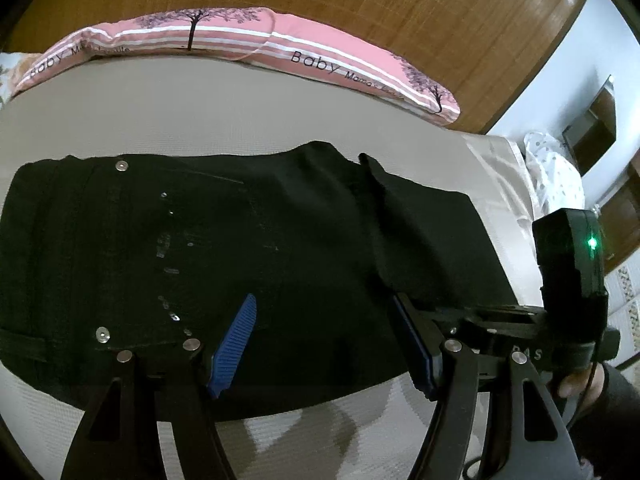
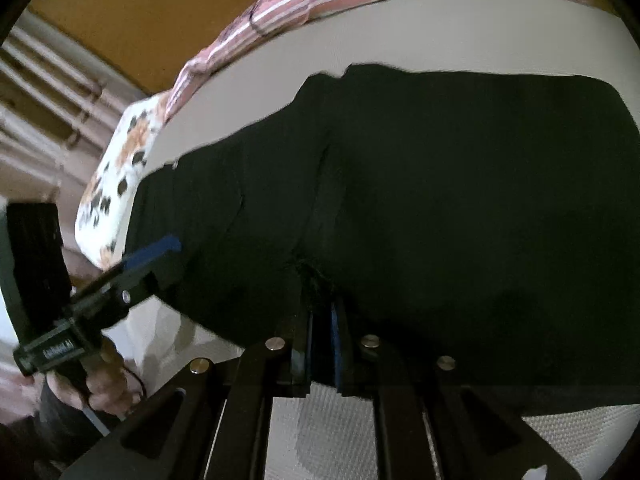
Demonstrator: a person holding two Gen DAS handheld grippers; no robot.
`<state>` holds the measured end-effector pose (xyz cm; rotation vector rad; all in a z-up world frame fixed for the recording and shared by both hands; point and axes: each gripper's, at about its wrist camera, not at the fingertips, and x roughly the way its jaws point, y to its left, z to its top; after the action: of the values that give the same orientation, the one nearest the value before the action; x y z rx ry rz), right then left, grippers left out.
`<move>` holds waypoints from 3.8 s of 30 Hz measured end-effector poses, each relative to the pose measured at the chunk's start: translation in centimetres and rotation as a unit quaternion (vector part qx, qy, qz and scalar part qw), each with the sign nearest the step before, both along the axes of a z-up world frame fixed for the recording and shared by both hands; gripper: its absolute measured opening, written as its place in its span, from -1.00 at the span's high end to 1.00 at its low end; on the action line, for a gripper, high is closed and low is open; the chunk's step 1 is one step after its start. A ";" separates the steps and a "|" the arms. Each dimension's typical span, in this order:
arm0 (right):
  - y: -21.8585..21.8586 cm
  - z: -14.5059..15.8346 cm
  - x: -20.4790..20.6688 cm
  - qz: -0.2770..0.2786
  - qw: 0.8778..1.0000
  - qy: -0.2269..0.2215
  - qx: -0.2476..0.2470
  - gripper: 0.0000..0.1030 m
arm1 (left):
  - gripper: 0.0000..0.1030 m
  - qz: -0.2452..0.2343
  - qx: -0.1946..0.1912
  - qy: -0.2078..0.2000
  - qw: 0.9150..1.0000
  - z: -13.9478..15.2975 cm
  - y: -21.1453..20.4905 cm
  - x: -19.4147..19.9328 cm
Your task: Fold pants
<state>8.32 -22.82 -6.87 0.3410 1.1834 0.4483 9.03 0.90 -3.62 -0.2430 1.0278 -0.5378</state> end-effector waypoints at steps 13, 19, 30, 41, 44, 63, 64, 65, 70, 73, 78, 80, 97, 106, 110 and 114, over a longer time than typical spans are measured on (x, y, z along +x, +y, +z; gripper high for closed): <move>-7.9 5.1 -3.6 -0.151 0.983 -0.099 -0.020 0.17 | -0.32 -0.045 -0.084 0.119 0.988 -1.5 -2.8 1.3; -11.6 4.8 -3.3 -0.218 0.971 -0.093 0.028 0.16 | -0.24 -0.031 -0.113 0.177 0.977 -3.1 -4.5 3.1; -13.3 5.4 -3.3 -0.257 0.960 -0.104 0.047 0.15 | -0.21 -0.029 -0.107 0.188 0.976 -4.4 -7.0 3.9; -13.4 5.3 -3.4 -0.260 0.959 -0.098 0.058 0.12 | 0.84 -0.019 -0.122 0.215 0.969 -6.0 -8.2 3.1; -13.5 5.2 -3.5 -0.263 0.959 -0.094 0.050 0.09 | 0.85 -0.024 -0.106 0.176 0.978 -4.3 -8.4 2.2; -13.5 0.3 -2.5 -0.266 0.964 0.003 -0.022 0.11 | 0.67 -0.025 -0.041 0.141 0.989 -4.7 -6.6 1.0; -13.5 0.3 -2.5 -0.267 0.964 0.001 -0.022 0.11 | 0.60 -0.024 -0.030 0.131 0.991 -4.4 -6.7 1.0; -13.5 0.4 -2.6 -0.267 0.964 0.000 -0.022 0.11 | 0.59 -0.025 -0.020 0.122 0.992 -4.2 -6.7 0.9; -13.7 2.0 -1.2 -0.266 0.962 -0.039 -0.048 0.08 | 0.45 -0.033 0.035 0.072 0.996 -3.7 -7.0 0.1; -13.9 2.7 1.1 -0.259 0.961 -0.066 -0.076 0.09 | 0.45 -0.041 0.054 0.053 0.996 -3.8 -7.5 -0.1; -13.8 1.5 5.6 -0.238 0.959 -0.061 -0.140 0.29 | 0.44 -0.047 0.061 0.044 0.996 -3.9 -7.5 -0.1; -14.2 0.3 6.8 -0.240 0.957 -0.041 -0.156 0.33 | 0.44 -0.048 0.058 0.046 0.996 -3.9 -7.3 0.0; -11.7 0.1 -0.2 -0.209 0.970 -0.028 -0.117 0.33 | 0.16 0.106 0.011 0.000 0.994 -1.0 7.9 -3.2; -5.5 -0.3 -2.0 -0.157 0.983 -0.019 -0.089 0.29 | 0.02 0.237 -0.045 0.012 0.970 -1.5 16.9 -5.7; -2.5 -0.3 -1.5 -0.128 0.989 -0.022 -0.077 0.23 | -0.01 0.265 -0.082 0.042 0.960 -2.9 18.8 -6.4; 0.3 -0.4 -1.0 -0.099 0.993 -0.023 -0.067 0.15 | -0.02 0.285 -0.115 0.083 0.948 -5.1 19.6 -6.7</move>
<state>7.28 -22.57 -7.24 0.3270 1.1153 0.2027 2.29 20.47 -8.69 -0.7768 0.9992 -0.1069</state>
